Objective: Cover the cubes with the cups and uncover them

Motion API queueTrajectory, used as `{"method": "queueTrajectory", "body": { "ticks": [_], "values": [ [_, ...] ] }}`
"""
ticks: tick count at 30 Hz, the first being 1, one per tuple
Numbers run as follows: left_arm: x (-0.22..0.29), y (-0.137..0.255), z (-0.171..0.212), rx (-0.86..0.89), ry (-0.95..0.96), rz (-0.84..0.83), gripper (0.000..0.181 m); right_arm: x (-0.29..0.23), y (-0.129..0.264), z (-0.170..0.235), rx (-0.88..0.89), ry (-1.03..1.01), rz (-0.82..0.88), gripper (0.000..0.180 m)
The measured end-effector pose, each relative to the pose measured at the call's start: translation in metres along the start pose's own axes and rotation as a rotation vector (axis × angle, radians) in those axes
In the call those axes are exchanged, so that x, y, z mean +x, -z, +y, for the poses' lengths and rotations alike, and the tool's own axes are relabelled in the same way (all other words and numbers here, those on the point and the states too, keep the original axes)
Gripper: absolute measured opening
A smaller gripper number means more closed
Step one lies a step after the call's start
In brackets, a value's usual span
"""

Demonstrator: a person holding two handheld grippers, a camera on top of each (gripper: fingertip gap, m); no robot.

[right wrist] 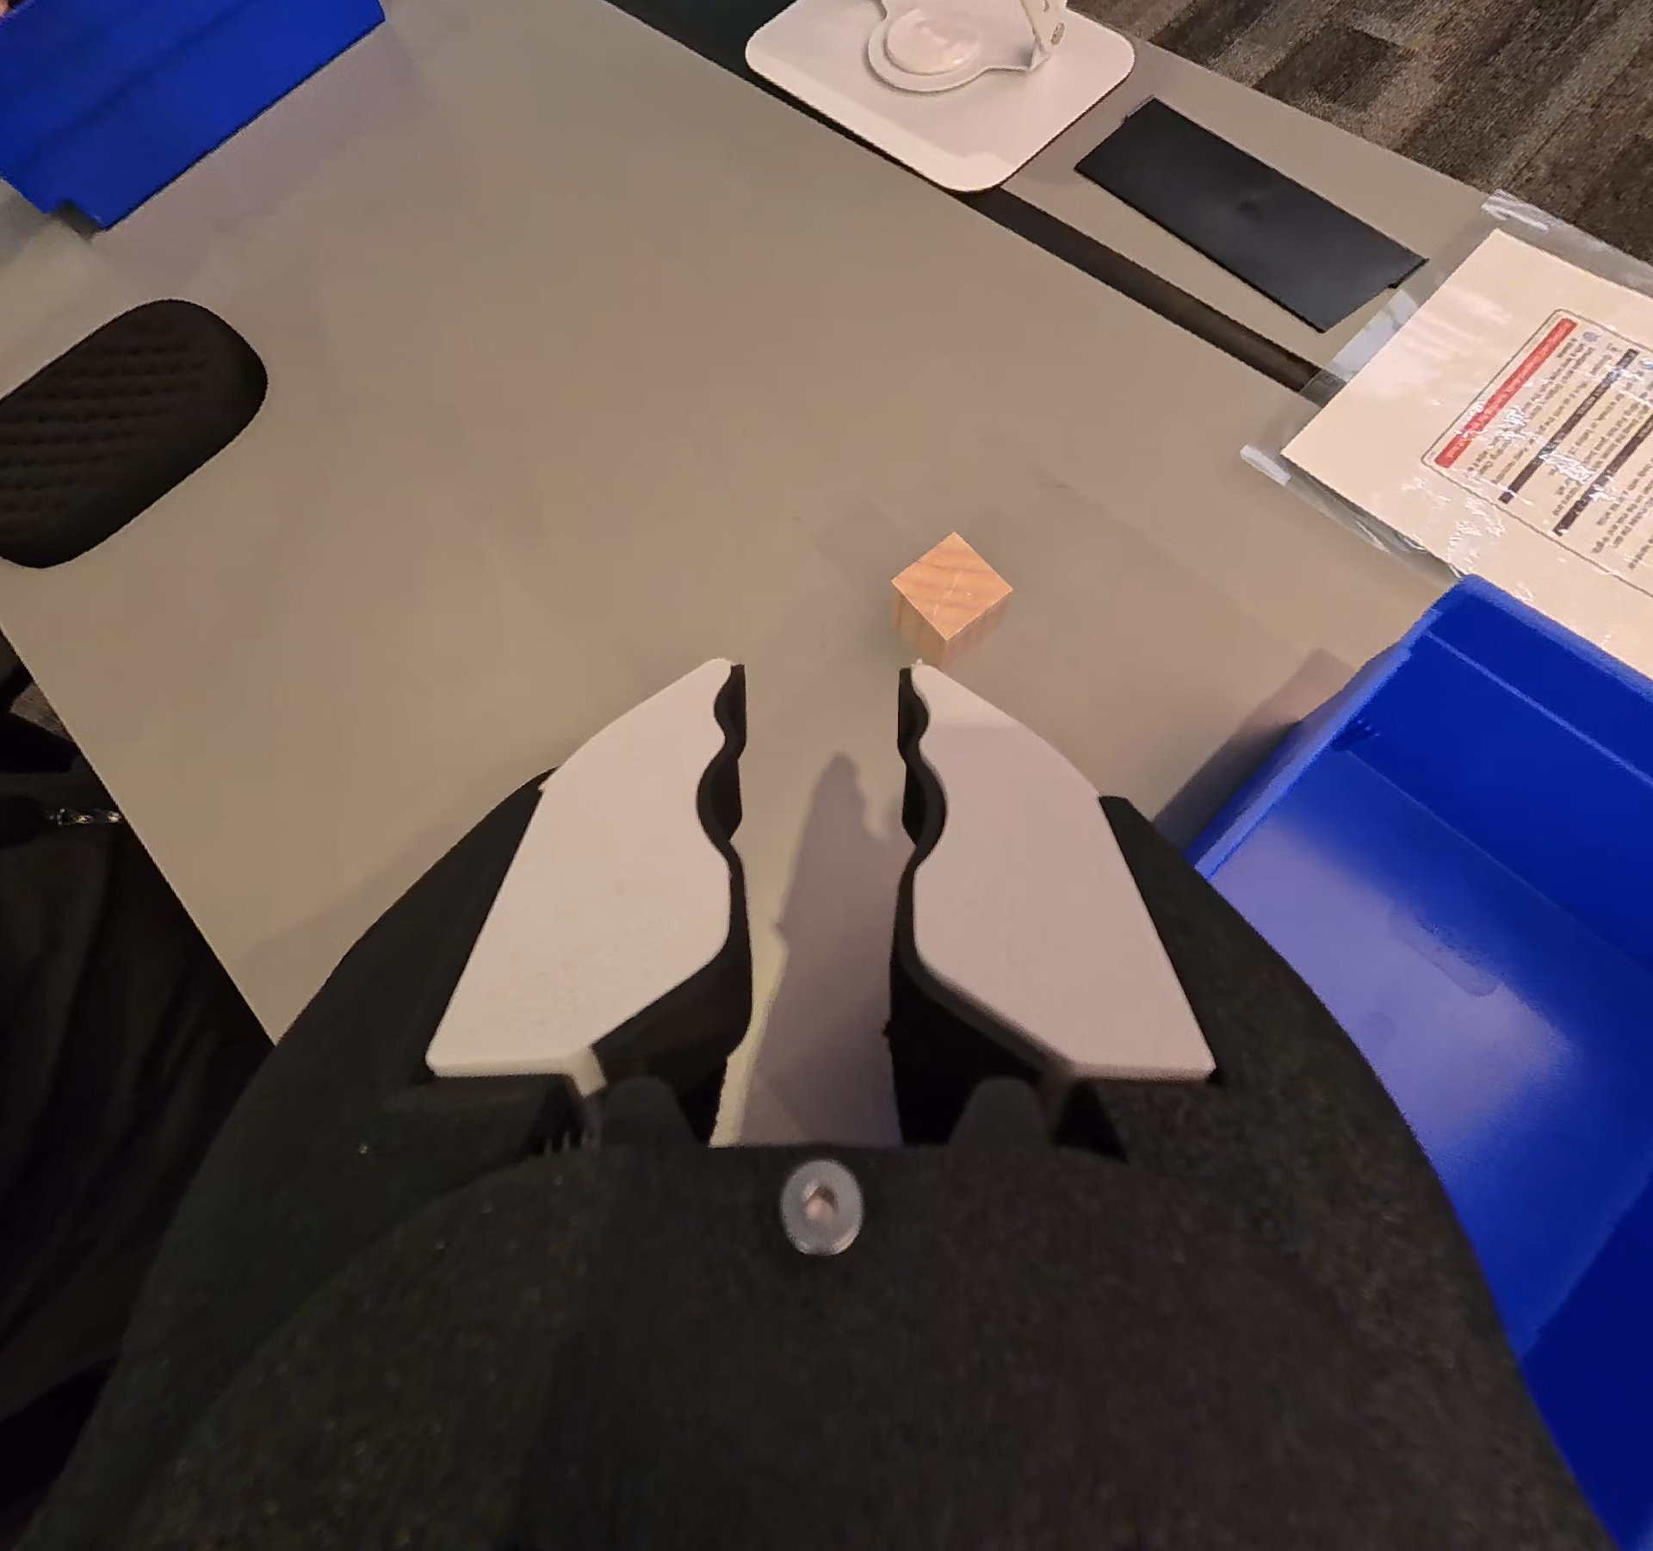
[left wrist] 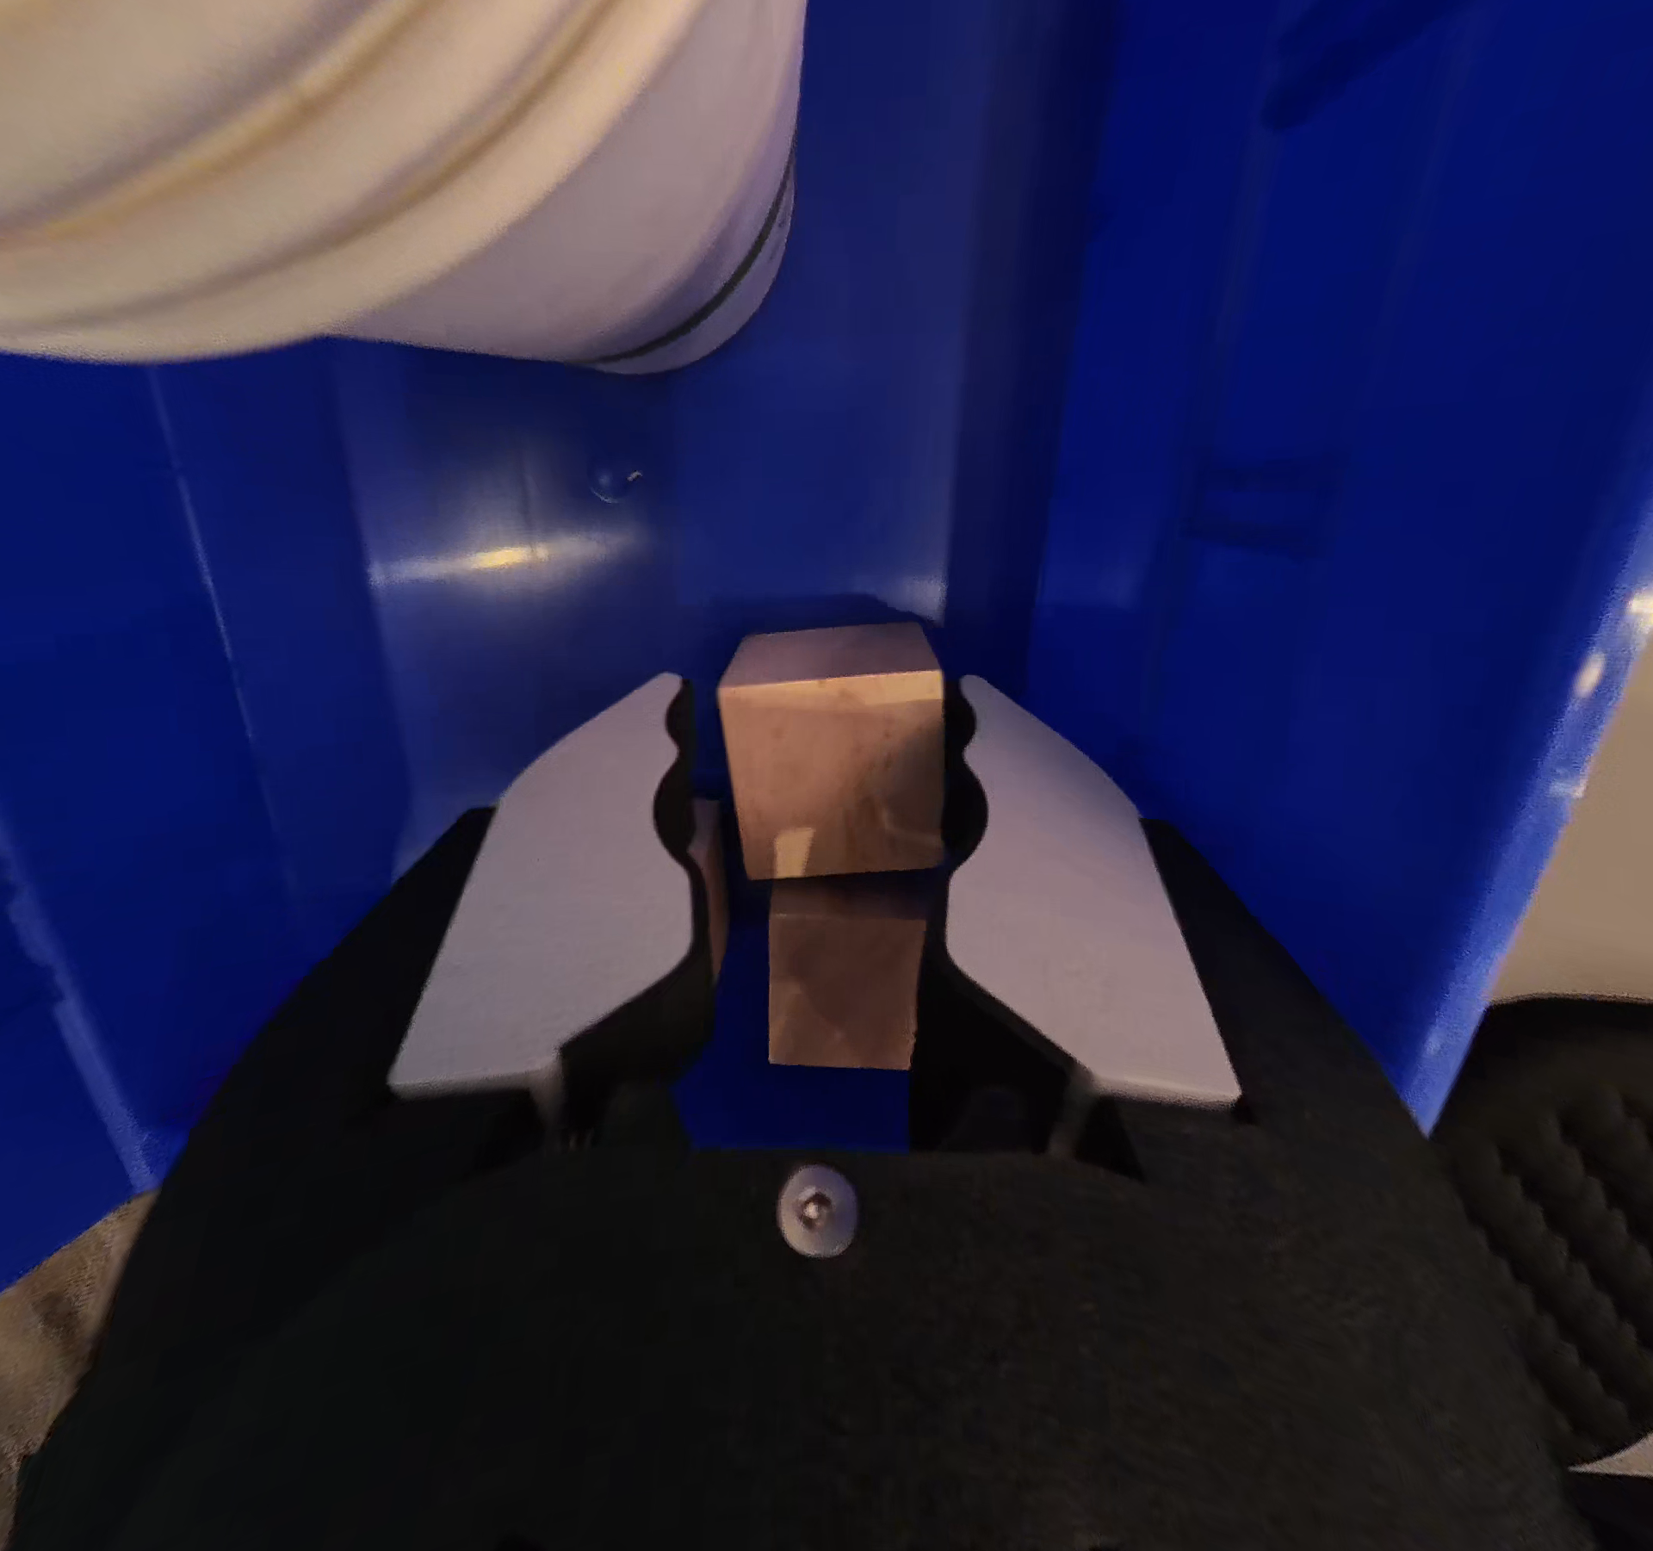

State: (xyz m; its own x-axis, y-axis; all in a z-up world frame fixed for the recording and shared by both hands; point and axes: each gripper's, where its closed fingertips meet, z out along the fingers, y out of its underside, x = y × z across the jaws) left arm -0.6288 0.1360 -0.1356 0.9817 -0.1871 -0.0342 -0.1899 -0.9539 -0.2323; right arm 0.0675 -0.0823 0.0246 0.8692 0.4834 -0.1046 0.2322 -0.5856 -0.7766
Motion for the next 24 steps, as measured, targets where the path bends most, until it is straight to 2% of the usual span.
{"method": "queueTrajectory", "body": {
  "ticks": [5, 9, 19, 22, 24],
  "values": [
    [0.0, -0.001, 0.001, -0.013, -0.002, 0.012, 0.047, 0.003, 0.001, 0.004, 0.004, -0.008, -0.007, 0.032],
    [-0.005, 0.014, -0.005, 0.049, -0.022, 0.003, 0.046, 0.006, 0.002, 0.005, 0.014, -0.007, -0.008, 0.032],
    [-0.009, 0.1, -0.019, 0.22, -0.083, 0.01, 0.046, 0.012, 0.003, 0.012, 0.043, -0.034, -0.021, 0.032],
    [0.007, 0.129, -0.023, 0.271, -0.155, 0.032, 0.046, 0.011, 0.005, 0.015, 0.041, -0.03, -0.017, 0.032],
    [0.033, 0.151, -0.027, 0.335, -0.267, 0.061, 0.046, 0.01, 0.009, 0.016, 0.045, -0.026, -0.011, 0.031]
  ]
}}
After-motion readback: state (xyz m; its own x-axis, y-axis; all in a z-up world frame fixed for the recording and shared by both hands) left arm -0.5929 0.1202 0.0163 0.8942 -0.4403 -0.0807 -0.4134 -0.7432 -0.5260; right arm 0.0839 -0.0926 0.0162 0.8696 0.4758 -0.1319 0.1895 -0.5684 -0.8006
